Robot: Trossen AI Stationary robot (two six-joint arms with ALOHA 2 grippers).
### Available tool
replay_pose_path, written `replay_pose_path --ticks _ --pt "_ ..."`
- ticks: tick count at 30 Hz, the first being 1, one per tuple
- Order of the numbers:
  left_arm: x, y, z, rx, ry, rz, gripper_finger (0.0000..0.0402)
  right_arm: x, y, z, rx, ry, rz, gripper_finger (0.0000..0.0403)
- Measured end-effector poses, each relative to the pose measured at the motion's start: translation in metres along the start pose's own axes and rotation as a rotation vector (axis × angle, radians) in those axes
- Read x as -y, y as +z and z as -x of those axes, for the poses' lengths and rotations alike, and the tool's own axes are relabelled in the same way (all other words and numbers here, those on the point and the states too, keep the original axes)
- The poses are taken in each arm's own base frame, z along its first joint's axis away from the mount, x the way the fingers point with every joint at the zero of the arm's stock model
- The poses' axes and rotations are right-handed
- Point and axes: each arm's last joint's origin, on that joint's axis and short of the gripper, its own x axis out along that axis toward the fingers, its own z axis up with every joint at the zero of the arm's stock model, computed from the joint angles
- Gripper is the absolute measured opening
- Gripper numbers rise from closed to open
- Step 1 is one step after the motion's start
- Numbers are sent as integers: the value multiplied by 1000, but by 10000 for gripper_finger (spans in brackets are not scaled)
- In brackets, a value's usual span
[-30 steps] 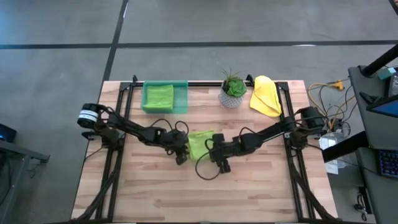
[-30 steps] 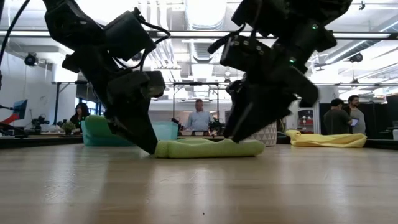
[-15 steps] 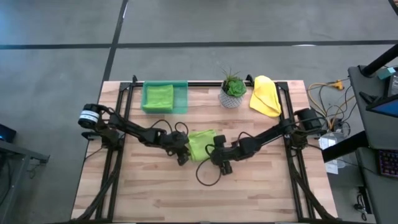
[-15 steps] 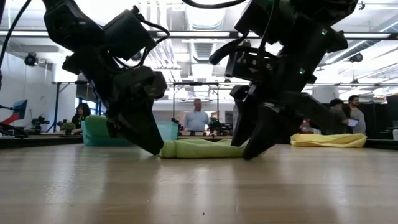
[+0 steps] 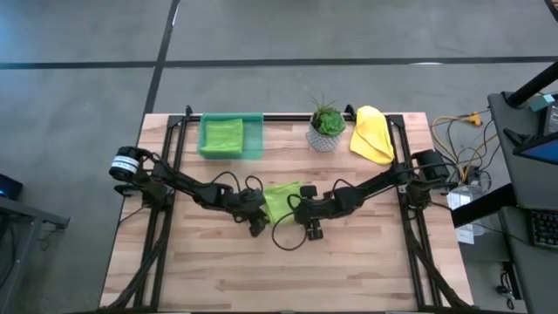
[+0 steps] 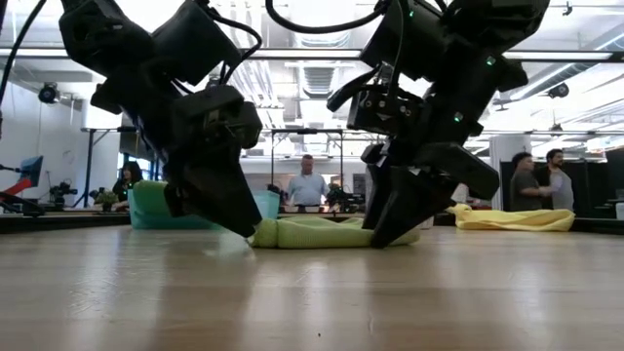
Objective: Fold microfiber towels
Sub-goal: Put the yellow-green microfiber cloth into the blue bin
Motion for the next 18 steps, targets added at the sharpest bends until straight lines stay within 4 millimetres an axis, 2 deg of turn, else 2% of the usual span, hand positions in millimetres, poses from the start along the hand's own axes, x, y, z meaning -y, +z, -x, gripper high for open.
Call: replay_pose_path --ticks 6,10,15,18 --pt "1 0 0 4 0 70 132 0 -1 0 -4 -6 -38 85" --pt "6 -4 0 -5 -11 100 132 2 0 7 -3 -23 -74 25" --pt "14 -11 1 -24 -31 121 132 4 0 24 -37 -47 -76 14" --pt "20 -15 1 -37 -47 142 132 7 11 42 -47 -31 -73 12"
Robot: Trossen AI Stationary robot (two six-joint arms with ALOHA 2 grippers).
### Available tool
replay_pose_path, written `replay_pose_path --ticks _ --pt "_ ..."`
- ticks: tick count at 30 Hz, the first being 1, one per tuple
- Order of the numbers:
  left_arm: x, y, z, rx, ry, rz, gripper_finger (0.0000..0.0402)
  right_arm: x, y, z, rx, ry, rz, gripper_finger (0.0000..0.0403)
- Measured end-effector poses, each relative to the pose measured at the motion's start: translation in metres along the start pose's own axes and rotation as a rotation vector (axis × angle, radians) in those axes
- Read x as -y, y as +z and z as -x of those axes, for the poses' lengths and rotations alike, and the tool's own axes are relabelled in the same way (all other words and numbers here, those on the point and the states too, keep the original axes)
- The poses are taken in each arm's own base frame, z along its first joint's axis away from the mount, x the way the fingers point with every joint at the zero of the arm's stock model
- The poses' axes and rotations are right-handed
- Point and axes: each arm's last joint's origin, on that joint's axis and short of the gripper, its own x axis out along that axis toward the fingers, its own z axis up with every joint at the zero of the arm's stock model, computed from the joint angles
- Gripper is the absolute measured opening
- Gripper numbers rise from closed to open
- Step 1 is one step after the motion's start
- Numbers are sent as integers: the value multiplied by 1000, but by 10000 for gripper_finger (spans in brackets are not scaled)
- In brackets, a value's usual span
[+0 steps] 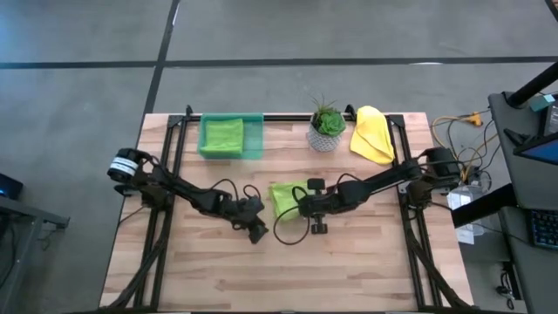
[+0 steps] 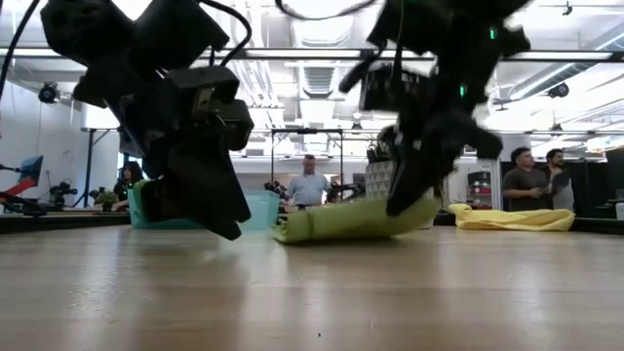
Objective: Fold microfiber towels
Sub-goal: Put the yellow-green microfiber cloth into the blue bin
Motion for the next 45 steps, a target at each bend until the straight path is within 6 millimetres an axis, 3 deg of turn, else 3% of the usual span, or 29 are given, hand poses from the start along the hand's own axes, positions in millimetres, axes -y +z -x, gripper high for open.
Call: replay_pose_path --ticks 5,10,17,20,27,37,45 --pt "19 -4 4 13 -79 7 132 3 19 26 20 74 15 12" --pt "60 12 14 153 -192 -102 132 3 37 42 62 160 4 12" --pt "117 40 37 311 26 -433 123 3 52 54 101 255 -57 11" --pt "129 49 46 322 109 -521 119 6 56 57 111 284 -109 11" --pt "123 56 45 304 148 -537 134 9 69 68 153 304 -171 11" --pt "111 59 44 248 222 -534 235 12 83 81 208 317 -211 11" --pt "105 55 45 208 257 -373 233 15 83 81 188 321 -289 11"
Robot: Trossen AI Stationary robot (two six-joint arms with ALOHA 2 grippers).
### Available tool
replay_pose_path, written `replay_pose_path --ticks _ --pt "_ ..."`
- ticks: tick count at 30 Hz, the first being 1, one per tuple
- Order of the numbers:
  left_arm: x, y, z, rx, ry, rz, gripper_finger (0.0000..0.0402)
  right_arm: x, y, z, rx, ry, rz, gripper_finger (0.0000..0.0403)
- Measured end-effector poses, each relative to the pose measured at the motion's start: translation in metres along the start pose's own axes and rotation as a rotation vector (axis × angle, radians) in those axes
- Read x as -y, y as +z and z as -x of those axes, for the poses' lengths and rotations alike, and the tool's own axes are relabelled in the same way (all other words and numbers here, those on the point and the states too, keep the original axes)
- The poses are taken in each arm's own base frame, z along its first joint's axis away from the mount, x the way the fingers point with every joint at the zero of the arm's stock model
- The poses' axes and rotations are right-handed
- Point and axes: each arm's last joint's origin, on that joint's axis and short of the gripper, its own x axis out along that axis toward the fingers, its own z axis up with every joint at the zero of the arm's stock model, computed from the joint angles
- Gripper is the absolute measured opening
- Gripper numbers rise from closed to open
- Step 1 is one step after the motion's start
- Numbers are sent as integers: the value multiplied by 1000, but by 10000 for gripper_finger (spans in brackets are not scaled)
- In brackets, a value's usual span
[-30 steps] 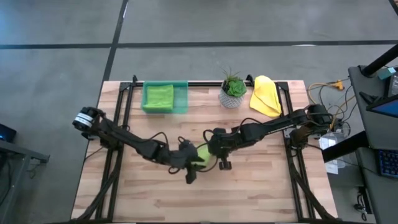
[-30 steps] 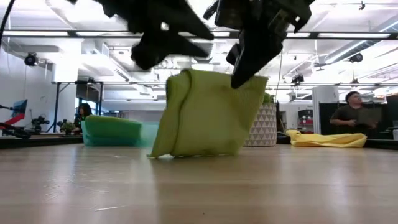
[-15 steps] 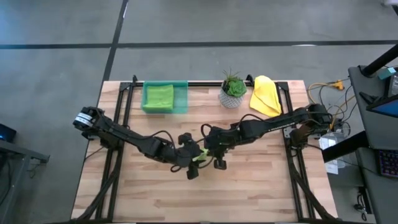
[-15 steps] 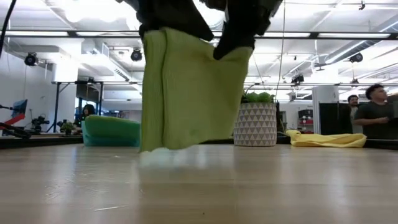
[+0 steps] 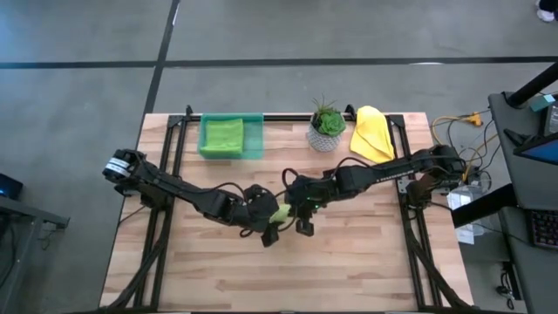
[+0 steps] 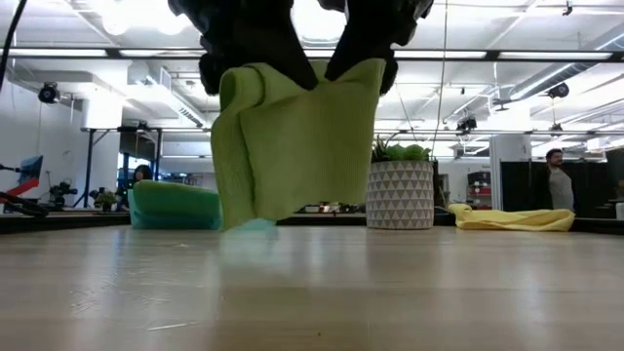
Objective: Fold microfiber towels
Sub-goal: Put the yellow-green microfiber cloth into the blue bin
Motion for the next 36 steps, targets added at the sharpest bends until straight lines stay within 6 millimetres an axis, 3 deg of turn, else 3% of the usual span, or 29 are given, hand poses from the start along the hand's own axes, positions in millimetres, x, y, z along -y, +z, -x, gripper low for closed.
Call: replay_pose_path --ticks 17,22,28,36 --pt "5 13 6 74 42 4 230 24 -3 2 -52 -94 -356 11" --pt "3 7 -3 41 151 -39 230 23 -2 2 -44 -86 -364 11" --pt "13 7 -19 25 164 -99 230 22 -1 2 -39 -59 -358 12" --pt "8 8 -10 -51 256 -164 230 19 -2 2 -64 -4 -229 12"
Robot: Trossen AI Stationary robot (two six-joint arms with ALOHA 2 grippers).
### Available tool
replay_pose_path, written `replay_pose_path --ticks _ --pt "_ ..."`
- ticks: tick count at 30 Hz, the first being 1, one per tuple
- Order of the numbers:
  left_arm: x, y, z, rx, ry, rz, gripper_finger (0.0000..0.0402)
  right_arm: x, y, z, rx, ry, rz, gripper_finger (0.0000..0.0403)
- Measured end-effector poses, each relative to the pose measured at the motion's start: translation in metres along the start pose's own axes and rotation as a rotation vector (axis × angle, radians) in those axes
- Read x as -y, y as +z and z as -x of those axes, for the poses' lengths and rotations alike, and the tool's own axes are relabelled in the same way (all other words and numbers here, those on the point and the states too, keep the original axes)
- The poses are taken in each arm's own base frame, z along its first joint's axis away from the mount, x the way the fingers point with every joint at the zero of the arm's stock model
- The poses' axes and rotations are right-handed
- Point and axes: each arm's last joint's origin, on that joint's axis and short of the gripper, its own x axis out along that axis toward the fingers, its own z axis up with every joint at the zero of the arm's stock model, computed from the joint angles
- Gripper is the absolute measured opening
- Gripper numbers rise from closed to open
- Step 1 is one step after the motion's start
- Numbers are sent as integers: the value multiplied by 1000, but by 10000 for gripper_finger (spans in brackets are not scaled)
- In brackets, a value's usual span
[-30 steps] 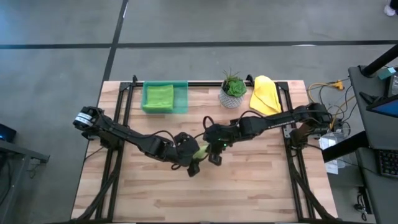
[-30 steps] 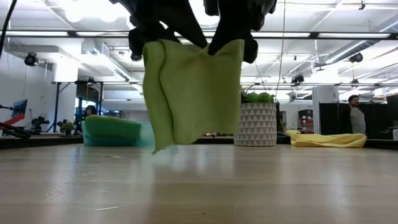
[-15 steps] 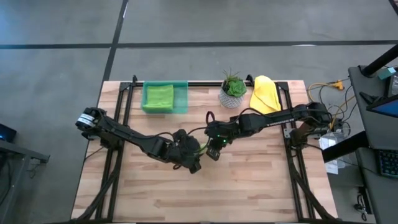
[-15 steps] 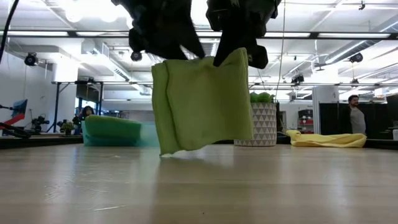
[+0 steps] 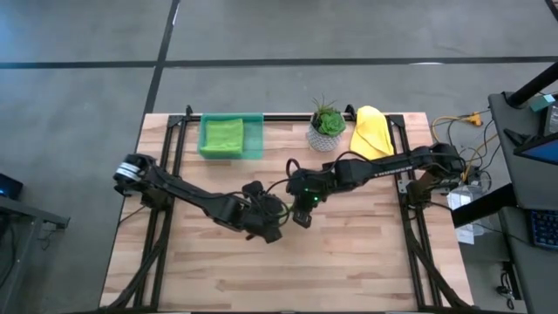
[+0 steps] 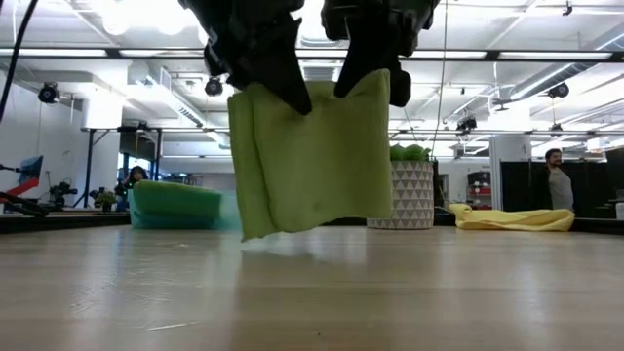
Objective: Fold microfiber towels
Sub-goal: Put the yellow-green microfiber cloth into the blue bin
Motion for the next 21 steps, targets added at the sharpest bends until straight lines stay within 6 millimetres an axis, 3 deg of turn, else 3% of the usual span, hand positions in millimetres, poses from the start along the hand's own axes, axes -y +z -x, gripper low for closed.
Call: replay_pose_path --ticks 13,17,21 --pt "-1 0 4 -43 -56 -6 215 -6 -4 -1 -21 32 185 13" --pt "1 -1 4 -75 -110 -13 162 -6 -4 -1 -20 32 207 13" --pt "2 -2 4 -97 -149 -14 82 -6 -4 -1 -19 32 221 13"
